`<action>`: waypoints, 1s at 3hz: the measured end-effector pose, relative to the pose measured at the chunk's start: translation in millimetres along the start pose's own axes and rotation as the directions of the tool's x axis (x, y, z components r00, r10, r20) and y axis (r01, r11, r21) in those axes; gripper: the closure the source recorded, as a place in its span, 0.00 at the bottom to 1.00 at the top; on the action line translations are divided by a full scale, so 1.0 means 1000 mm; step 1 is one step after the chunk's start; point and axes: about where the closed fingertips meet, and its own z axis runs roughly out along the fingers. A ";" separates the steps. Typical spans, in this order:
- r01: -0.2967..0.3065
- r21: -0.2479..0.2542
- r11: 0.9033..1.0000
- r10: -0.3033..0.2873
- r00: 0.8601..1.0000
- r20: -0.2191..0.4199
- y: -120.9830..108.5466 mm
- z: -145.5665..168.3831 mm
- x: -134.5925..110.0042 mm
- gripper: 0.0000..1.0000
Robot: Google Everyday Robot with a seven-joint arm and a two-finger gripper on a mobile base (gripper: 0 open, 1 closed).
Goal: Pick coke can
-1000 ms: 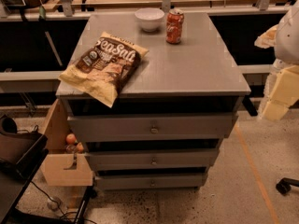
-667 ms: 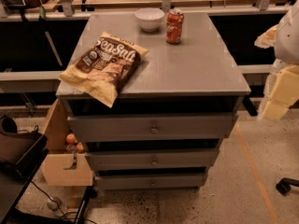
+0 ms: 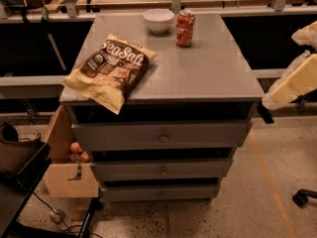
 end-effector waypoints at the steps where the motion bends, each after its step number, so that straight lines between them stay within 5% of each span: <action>1: -0.124 -0.014 0.992 0.124 0.960 0.250 -0.045 0.031 -0.015 0.00; 2: -0.176 -0.057 0.983 0.181 0.852 0.491 -0.086 0.066 -0.064 0.00; 3: -0.239 -0.014 0.971 0.197 0.765 0.613 -0.129 0.083 -0.103 0.00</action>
Offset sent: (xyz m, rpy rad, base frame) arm 0.2669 0.0000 0.0645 0.8426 -0.6941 -0.2377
